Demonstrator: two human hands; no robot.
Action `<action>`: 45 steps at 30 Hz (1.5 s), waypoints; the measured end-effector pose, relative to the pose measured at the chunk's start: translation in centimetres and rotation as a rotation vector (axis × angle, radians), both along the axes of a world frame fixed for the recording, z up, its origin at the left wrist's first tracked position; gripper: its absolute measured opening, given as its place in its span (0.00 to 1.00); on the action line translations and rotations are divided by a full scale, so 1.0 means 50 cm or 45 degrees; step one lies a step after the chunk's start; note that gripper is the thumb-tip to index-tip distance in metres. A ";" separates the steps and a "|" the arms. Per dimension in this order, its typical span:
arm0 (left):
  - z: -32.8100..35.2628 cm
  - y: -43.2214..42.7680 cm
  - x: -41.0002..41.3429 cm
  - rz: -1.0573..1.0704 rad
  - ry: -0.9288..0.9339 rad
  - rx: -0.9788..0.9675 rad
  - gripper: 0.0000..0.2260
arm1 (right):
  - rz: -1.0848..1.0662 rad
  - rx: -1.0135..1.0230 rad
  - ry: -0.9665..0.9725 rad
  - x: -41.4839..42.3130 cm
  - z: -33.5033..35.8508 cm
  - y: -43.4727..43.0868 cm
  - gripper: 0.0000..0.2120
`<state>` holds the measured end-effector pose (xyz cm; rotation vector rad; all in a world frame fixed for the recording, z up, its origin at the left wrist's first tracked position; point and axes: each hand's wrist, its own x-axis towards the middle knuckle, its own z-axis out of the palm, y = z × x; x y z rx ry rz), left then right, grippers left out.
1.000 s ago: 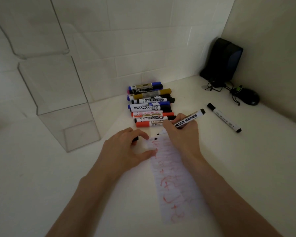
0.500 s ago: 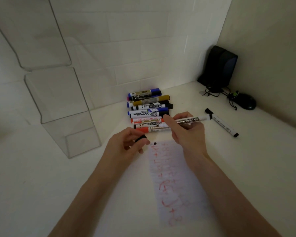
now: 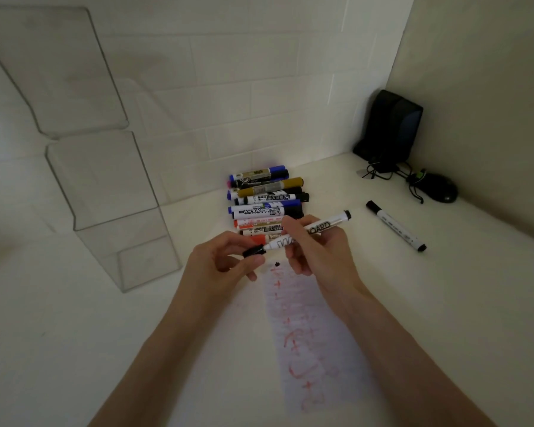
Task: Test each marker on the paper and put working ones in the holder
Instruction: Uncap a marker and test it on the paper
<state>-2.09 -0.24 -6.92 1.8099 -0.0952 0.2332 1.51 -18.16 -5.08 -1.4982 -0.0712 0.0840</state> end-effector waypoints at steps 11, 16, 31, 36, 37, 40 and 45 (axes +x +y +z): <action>-0.009 0.001 -0.004 0.044 -0.136 0.145 0.05 | 0.061 0.027 0.270 -0.002 0.010 -0.015 0.26; -0.012 -0.013 -0.011 0.067 -0.217 0.128 0.05 | 0.051 0.166 0.226 -0.003 -0.007 -0.013 0.22; 0.089 -0.010 -0.021 0.278 -0.478 -0.311 0.04 | -0.063 0.102 0.154 0.005 0.006 -0.015 0.16; 0.178 0.016 -0.040 0.431 -0.672 -0.170 0.11 | -0.043 -0.198 -0.092 0.004 -0.024 0.003 0.10; 0.194 0.024 -0.046 0.456 -0.724 -0.146 0.11 | -0.051 -0.273 -0.136 0.005 -0.029 0.003 0.09; 0.231 0.054 -0.060 0.545 -0.818 0.003 0.11 | -0.100 -0.520 -0.307 0.010 -0.045 0.002 0.05; 0.270 0.120 -0.070 0.759 -0.946 0.093 0.10 | -0.116 -0.576 -0.432 0.012 -0.057 0.007 0.05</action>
